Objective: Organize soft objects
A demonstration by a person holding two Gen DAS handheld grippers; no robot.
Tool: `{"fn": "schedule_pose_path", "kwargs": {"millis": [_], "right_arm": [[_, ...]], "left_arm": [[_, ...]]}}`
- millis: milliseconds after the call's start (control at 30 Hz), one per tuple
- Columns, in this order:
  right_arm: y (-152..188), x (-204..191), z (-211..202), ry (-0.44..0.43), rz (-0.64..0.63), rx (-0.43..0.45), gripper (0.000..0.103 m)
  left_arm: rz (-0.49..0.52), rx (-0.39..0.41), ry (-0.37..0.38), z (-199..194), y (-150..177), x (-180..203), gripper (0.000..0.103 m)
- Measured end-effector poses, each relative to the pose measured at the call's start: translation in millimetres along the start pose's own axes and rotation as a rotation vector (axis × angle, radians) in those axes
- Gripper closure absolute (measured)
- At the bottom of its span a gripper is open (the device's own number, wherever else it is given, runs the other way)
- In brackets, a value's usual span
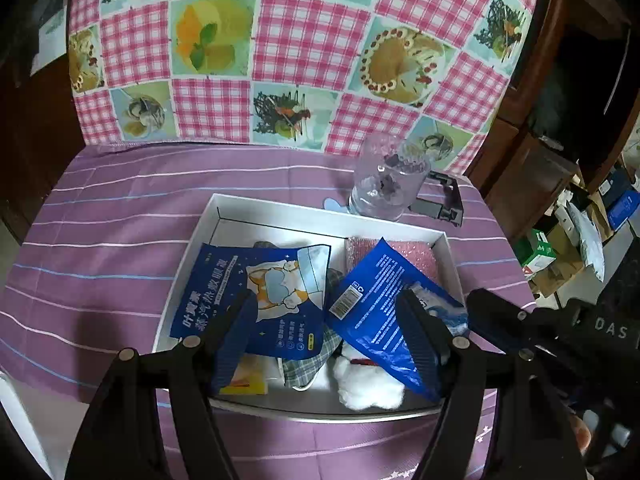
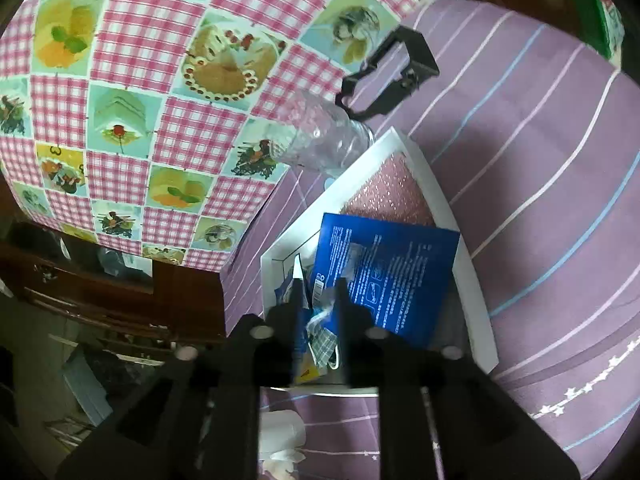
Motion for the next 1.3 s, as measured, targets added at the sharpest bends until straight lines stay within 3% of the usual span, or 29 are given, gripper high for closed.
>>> {"fn": "schedule_pose_path", "kwargs": {"millis": [67, 233, 333, 533, 767, 1000, 1300], "right_arm": [[-0.9, -1.7, -3.9, 0.014, -0.012, 0.022, 0.060], [7.4, 1.9, -3.0, 0.070, -0.014, -0.022, 0.060], [16.9, 4.8, -5.1, 0.127, -0.028, -0.047, 0.060], [52.0, 8.4, -20.0, 0.265, -0.133, -0.097, 0.060], [112.9, 18.2, -47.1, 0.330, -0.191, -0.185, 0.060], [170.5, 24.8, -92.5, 0.381, -0.259, -0.185, 0.060], [247.3, 45.1, -126.9, 0.341, -0.359, -0.198, 0.060]], "left_arm": [[-0.002, -0.006, 0.013, -2.2, 0.2, 0.3, 0.030], [-0.018, -0.090, 0.031, -5.9, 9.1, -2.1, 0.029], [-0.011, -0.087, 0.026, -18.3, 11.0, -1.7, 0.029], [0.067, -0.079, -0.111, -52.0, 23.7, -5.6, 0.029], [0.091, -0.114, -0.108, -92.7, 66.8, -8.7, 0.029], [0.069, -0.107, -0.094, -142.9, 127.8, -23.9, 0.029], [0.009, -0.055, -0.130, -180.2, 207.8, -60.4, 0.029]]}}
Point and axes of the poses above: each gripper's, at about its wrist camera, not at the fingertips, and z roughly the way its jaws point, x to its right, y to its underside, the point moved 10 cm from there along z, roughly the way its jaws point, and after that the axes turned 3 degrees about z, right-handed, at the moved point
